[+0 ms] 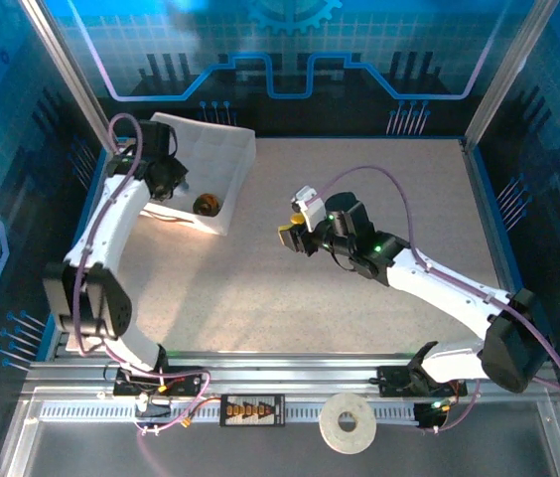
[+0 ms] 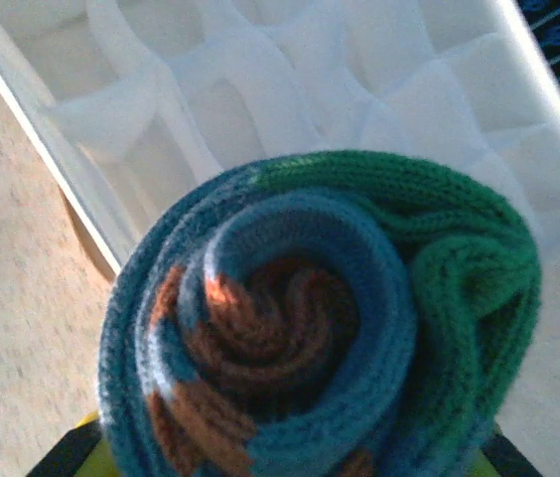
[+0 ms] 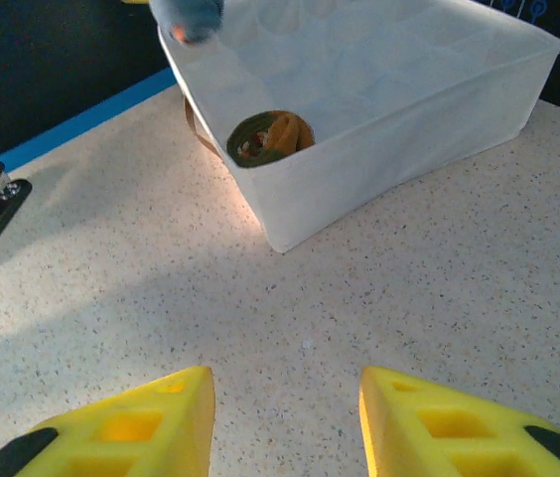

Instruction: Roll the socks

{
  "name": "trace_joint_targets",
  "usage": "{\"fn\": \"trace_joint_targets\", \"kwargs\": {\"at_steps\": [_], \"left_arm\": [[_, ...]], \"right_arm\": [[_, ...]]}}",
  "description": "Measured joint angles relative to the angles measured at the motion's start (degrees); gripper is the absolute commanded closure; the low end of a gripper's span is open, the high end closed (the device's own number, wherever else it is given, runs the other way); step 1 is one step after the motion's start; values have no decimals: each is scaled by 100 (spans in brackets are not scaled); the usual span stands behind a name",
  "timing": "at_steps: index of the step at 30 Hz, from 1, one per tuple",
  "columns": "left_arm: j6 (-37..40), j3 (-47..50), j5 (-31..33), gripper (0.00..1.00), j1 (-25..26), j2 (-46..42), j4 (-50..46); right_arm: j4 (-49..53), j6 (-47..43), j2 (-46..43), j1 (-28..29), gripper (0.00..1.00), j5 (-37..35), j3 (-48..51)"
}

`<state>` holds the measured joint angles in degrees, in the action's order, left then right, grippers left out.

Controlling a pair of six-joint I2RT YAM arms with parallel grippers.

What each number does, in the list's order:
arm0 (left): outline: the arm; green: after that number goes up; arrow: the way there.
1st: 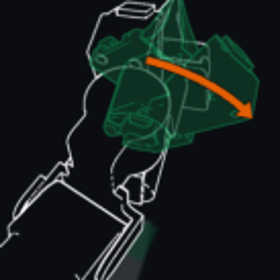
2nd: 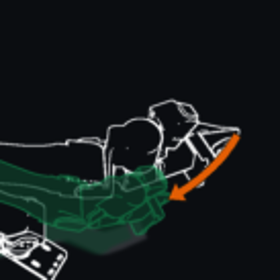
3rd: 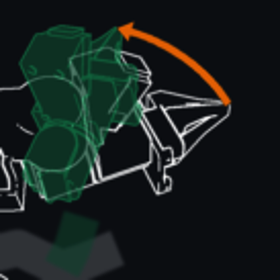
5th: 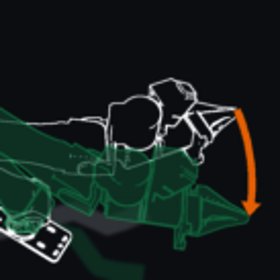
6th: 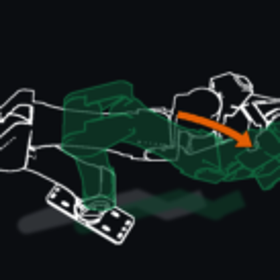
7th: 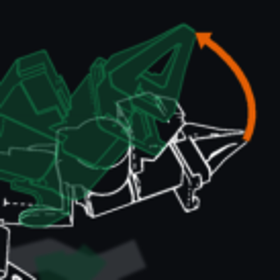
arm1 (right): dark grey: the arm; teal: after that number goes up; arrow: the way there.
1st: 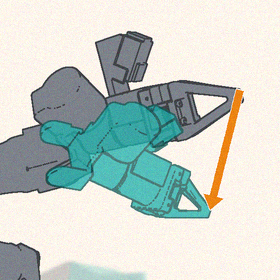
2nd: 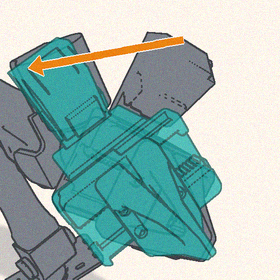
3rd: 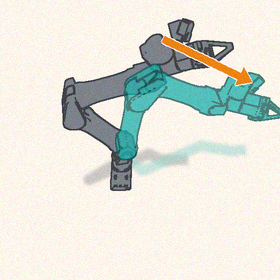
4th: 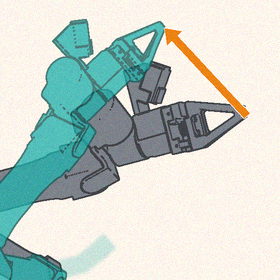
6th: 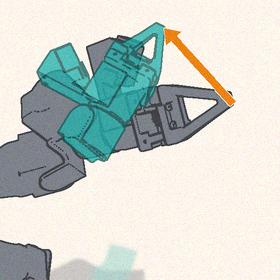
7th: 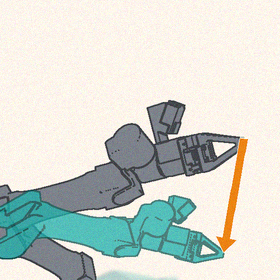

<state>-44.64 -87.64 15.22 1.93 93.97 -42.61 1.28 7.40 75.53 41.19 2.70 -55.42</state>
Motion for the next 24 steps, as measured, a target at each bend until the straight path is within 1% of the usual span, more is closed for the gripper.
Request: {"fn": "trace_joint_targets", "kwargs": {"at_steps": [3, 9, 16, 24], "left_arm": [[361, 0, 356, 100, 0, 463, 197], [761, -9, 688, 100, 0, 1071, 538], [820, -101, 925, 100, 87, 1550, 634], [656, 114, 1263, 100, 361, 1561, 651]], "right_arm": [[74, 15, -46, 0, 60, 79, 0], [267, 15, -140, 0, 60, 83, 0], [455, 15, -170, 0, 60, 81, 0], [577, 13, -170, 0, 61, 81, 0]]}}
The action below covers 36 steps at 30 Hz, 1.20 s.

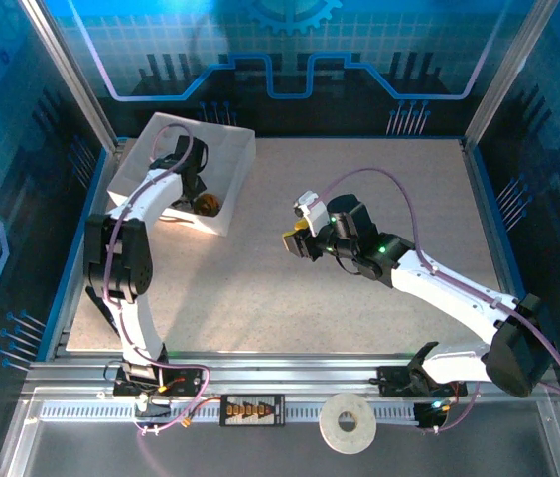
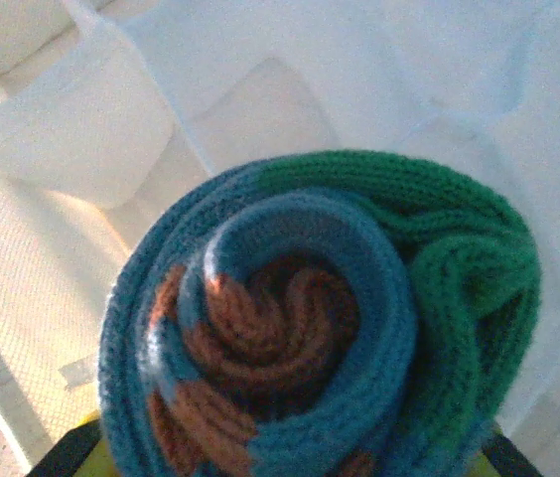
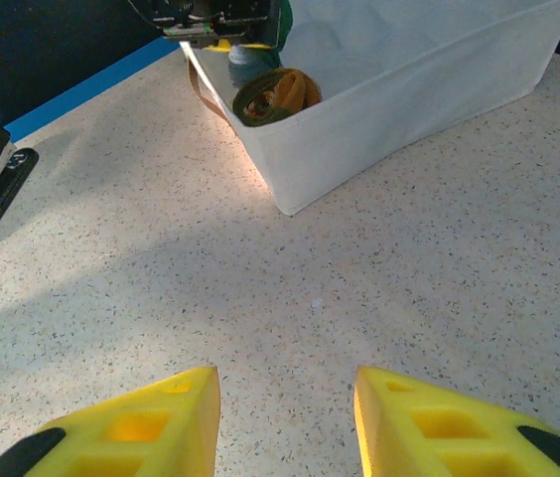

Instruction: Roll the socks

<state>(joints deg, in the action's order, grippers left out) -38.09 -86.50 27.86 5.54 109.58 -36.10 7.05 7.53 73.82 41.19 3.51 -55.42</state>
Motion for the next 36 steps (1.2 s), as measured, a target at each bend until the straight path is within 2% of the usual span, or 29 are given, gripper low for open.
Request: {"fn": "trace_joint_targets", "kwargs": {"at_steps": [4, 6, 13, 17, 24, 30, 36], "left_arm": [[-157, 160, 133, 100, 0, 0, -48], [-240, 190, 188, 96, 0, 0, -42], [-271, 310, 181, 64, 31, 0, 7], [-278, 402, 127, 36, 81, -81, 46], [-490, 503, -96, 17, 125, -555, -295], [-706, 435, -461, 19, 125, -1064, -516], [-964, 4, -741, 39, 50, -1086, -807]], "right_arm": [[7, 0, 7, 0, 60, 2, 0], [20, -2, 15, 0, 60, 4, 0], [90, -2, 101, 0, 61, 44, -11], [107, -2, 155, -2, 61, 90, -22], [107, -2, 229, -2, 61, 151, -59], [105, -2, 264, -2, 62, 164, -59], [105, 0, 278, -2, 64, 216, -59]]}}
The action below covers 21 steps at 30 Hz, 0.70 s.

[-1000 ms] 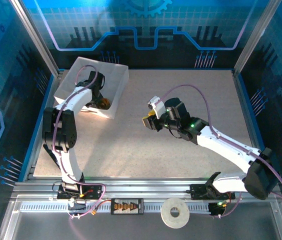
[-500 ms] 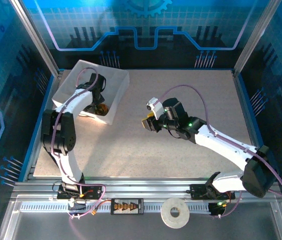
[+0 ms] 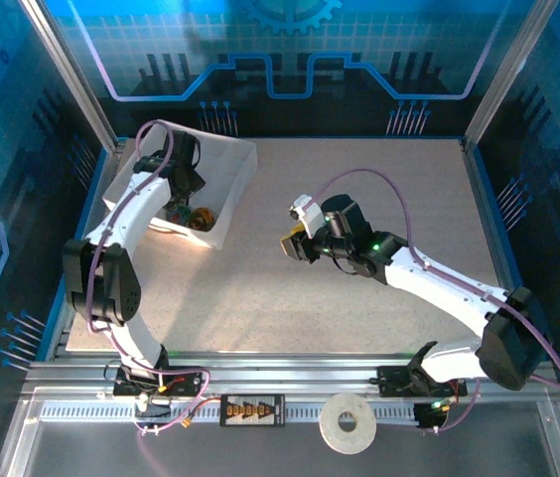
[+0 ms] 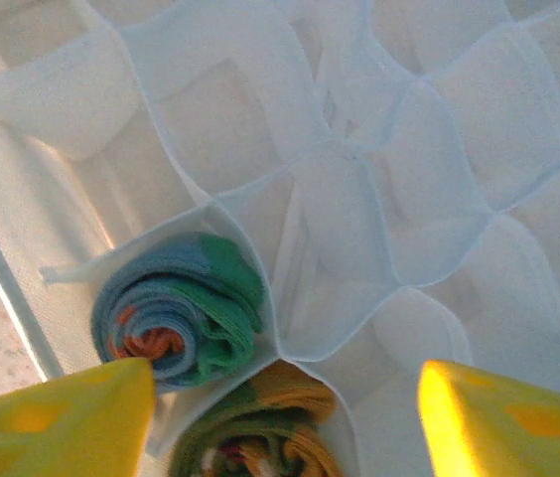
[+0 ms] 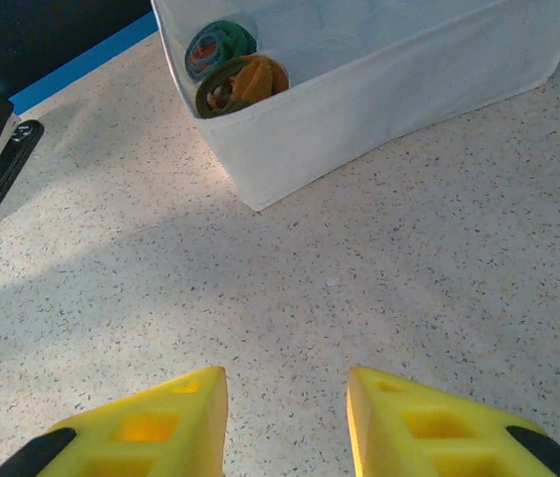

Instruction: Roll the socks

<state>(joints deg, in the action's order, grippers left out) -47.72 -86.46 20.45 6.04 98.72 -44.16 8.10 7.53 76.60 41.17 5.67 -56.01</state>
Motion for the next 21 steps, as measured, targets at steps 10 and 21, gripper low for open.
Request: {"fn": "trace_joint_targets", "kwargs": {"at_steps": [10, 21], "left_arm": [[-330, 24, -957, 24, -413, -131, -503], [-787, 2271, -1681, 1, 70, -3342, -131]], "right_arm": [[33, 50, -2, -61, 61, -4, 0], [844, 511, -367, -807, 0, -1193, -321]]}}
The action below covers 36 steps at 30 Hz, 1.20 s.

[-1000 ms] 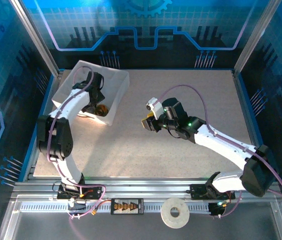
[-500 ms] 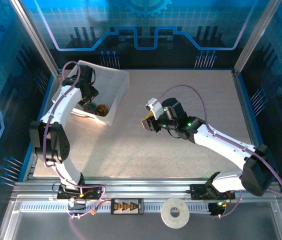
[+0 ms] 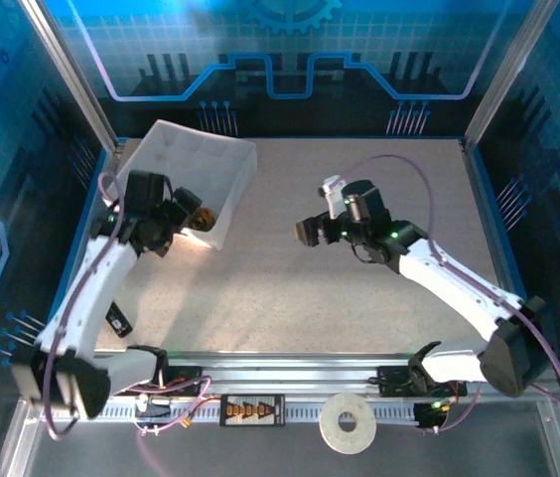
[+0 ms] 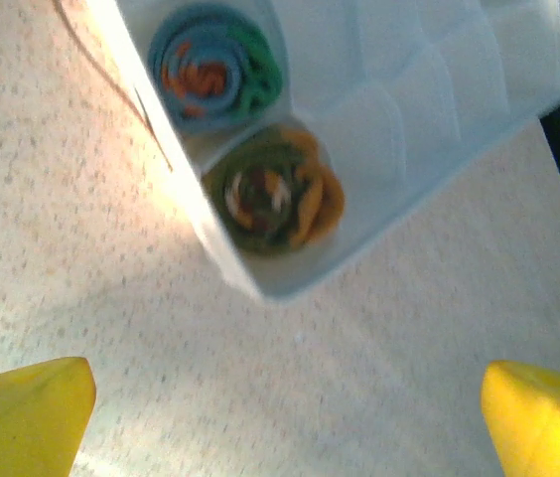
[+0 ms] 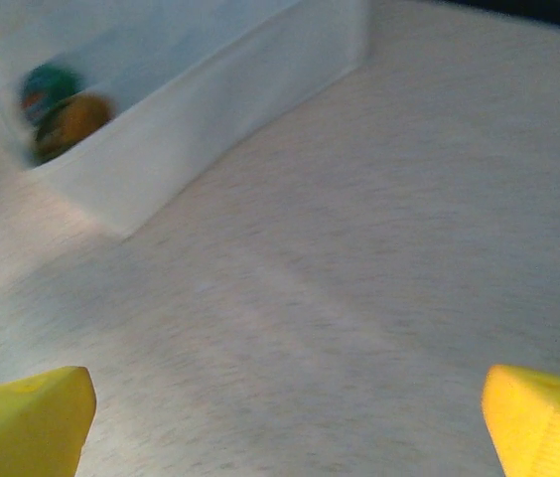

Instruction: Roll the socks

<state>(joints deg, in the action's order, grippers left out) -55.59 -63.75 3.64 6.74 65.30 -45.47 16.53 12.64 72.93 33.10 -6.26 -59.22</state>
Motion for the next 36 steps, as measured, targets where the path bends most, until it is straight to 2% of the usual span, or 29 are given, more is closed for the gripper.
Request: {"fn": "trace_joint_targets", "kwargs": {"at_steps": [2, 7, 9, 12, 15, 18, 24, 31, 36], "left_arm": [[-26, 313, 280, 1, 267, -518, -190], [-136, 1084, 1954, 1, 911, -1475, -872], [162, 1550, 2461, 1, 925, -1829, -881], [846, 2236, 2927, 1, 927, -2253, -601], [1443, 2830, 3220, 1, 898, -2371, -63], [2107, 3126, 3331, 1, 776, -2031, 682], [3285, 3624, 3213, 1, 387, -1421, 2684], [3595, 4966, 2726, 1, -549, -1366, 5056], [3783, 5209, 2264, 1, -761, -785, 6572]], "right_arm": [[85, 92, -402, -107, 0, -835, 105], [-105, -179, -1388, -813, 0, -2570, 1040], [-229, -428, -1447, -999, 0, -2977, 1517], [-643, -918, -1283, -1152, 0, -3189, 2317], [-1257, -1351, -804, -1257, 0, -3056, 2870], [-2162, -1641, -131, -1453, 0, -2653, 3213], [-4087, -2079, 979, -1788, 0, -1622, 3274], [-5031, -1661, 1412, -2546, 0, -951, 2977], [-6631, -1495, 1456, -2691, 0, -791, 3974]]}}
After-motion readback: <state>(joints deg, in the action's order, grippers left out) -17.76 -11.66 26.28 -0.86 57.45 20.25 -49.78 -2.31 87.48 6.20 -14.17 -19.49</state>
